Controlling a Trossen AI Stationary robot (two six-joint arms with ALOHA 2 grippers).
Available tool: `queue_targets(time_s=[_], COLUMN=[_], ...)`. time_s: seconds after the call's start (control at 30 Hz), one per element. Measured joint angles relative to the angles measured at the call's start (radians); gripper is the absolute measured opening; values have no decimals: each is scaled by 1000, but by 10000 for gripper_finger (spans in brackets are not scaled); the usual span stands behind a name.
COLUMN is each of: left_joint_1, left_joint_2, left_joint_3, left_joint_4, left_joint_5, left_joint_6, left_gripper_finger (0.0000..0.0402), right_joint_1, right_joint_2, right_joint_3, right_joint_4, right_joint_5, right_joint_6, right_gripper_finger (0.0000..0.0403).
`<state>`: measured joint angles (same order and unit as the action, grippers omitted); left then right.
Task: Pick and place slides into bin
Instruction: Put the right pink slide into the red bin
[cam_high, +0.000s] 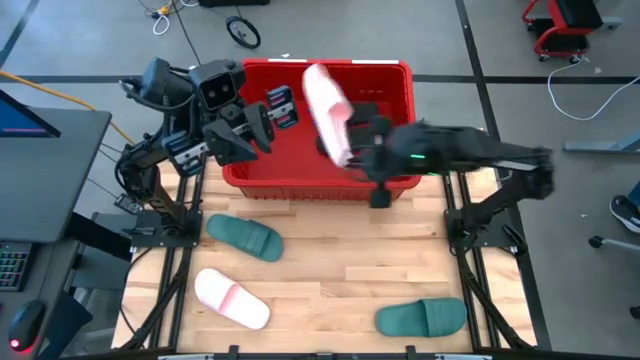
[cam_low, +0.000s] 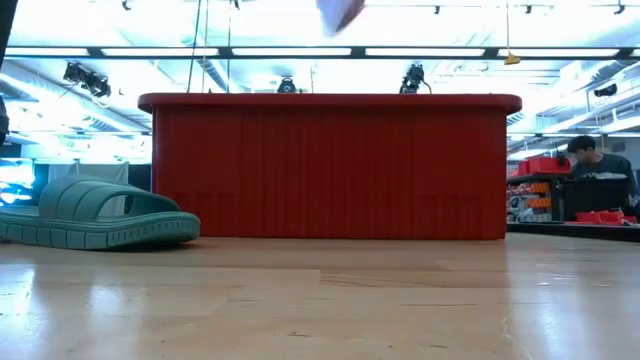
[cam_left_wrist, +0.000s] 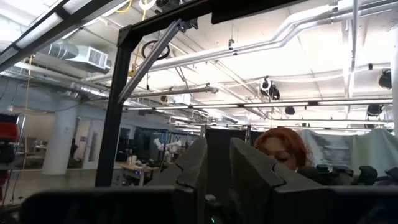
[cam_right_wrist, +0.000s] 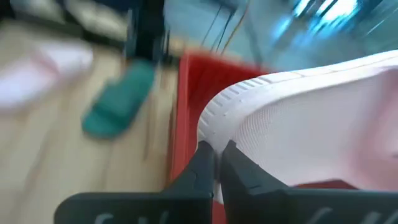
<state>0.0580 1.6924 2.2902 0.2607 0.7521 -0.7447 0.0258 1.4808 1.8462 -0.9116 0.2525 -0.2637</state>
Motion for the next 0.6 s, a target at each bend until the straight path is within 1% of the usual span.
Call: queue_targets(time_s=[0.07,0.13,0.23,0.3,0.37,0.5,0.6], left_joint_1=[0,0,0,0,0,0,0], left_joint_2=[0,0,0,0,0,0,0], left_joint_3=[0,0,0,0,0,0,0], left_joint_4=[0,0,1,0,0,-3,-3], left_joint_5=[0,0,0,0,0,0,0], left_joint_6=[10,35,73,76,76,75,62], left_gripper_finger=[69,67,69,74,79,87,89], right_joint_1=[-50,-90,-142,-172,-200,-243,-267], right_joint_2=[77,146,243,304,360,449,498], right_joint_3=[23,25,26,26,26,26,26], right_joint_4=[-39,-42,-39,-24,-1,65,133], right_joint_5=[-46,-63,-44,-6,8,3,-14], right_joint_6=[-45,-61,-88,-95,-96,-91,-54], right_gripper_finger=[9,9,9,9,9,9,9])
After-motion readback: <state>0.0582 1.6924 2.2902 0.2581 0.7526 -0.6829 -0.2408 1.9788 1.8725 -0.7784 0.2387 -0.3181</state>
